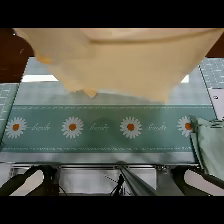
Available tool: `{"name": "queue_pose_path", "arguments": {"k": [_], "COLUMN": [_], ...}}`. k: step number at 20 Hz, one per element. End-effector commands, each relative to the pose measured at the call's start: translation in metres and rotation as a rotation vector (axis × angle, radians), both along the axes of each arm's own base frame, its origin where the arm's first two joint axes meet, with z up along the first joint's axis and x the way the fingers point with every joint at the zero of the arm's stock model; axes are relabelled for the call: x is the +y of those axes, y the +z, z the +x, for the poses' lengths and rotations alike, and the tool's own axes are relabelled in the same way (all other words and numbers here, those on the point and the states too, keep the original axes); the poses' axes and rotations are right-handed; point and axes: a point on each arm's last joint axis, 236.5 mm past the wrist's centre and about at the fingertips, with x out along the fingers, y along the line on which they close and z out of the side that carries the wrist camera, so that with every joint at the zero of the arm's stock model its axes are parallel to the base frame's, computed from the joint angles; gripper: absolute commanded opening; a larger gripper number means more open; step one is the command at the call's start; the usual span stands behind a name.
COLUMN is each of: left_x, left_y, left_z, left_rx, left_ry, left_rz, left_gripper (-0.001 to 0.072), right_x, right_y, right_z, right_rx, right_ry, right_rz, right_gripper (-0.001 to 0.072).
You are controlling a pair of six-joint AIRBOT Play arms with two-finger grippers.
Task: Fold the shirts.
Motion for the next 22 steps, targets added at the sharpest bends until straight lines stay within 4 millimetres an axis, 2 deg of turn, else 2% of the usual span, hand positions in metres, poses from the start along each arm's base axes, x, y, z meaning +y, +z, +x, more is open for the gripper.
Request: {"name": "queue_pose_path", "arguments": {"k": [1,4,6,7,10,12,13,15,17,18,22], "left_x": [0.040,0.072,0.084,0.087,0.084,0.087,0.093,0.103,0.106,0.105,0.089], "left_y": [0.076,0.092,0.100,0.104,0.107,0.104,0.098,0.077,0.037,0.009,-0.138], "left_z": [-0.058,-0.124,-0.173,-0.194,-0.250,-0.273,-0.276,-0.265,-0.230,-0.209,-0.122], "left_rx": [-0.157,-0.214,-0.241,-0.259,-0.302,-0.312,-0.291,-0.218,-0.081,0.009,0.356], "left_ry": [0.293,0.516,0.630,0.670,0.714,0.705,0.709,0.703,0.672,0.650,0.502], "left_rz": [0.204,0.386,0.442,0.459,0.457,0.451,0.445,0.466,0.475,0.469,0.481], "left_gripper": [0.0021,0.0022,0.0022,0.0022,0.0022,0.0021,0.0022,0.0021,0.0022,0.0022,0.0022], "right_x": [0.019,0.006,0.001,0.003,0.013,0.009,0.006,0.000,-0.006,-0.009,-0.022], "right_y": [0.058,0.075,0.091,0.095,0.099,0.095,0.092,0.081,0.053,0.034,-0.062], "right_z": [-0.085,-0.153,-0.196,-0.210,-0.245,-0.255,-0.256,-0.248,-0.228,-0.215,-0.145], "right_rx": [-0.143,-0.226,-0.295,-0.322,-0.364,-0.351,-0.337,-0.298,-0.203,-0.143,0.067], "right_ry": [-0.030,-0.165,-0.254,-0.268,-0.275,-0.300,-0.311,-0.322,-0.310,-0.294,-0.244], "right_rz": [-0.099,-0.216,-0.258,-0.263,-0.278,-0.293,-0.297,-0.296,-0.280,-0.267,-0.199], "right_gripper": [0.0024,0.0024,0.0024,0.0024,0.0024,0.0024,0.0024,0.0024,0.0024,0.0024,0.0024]}}
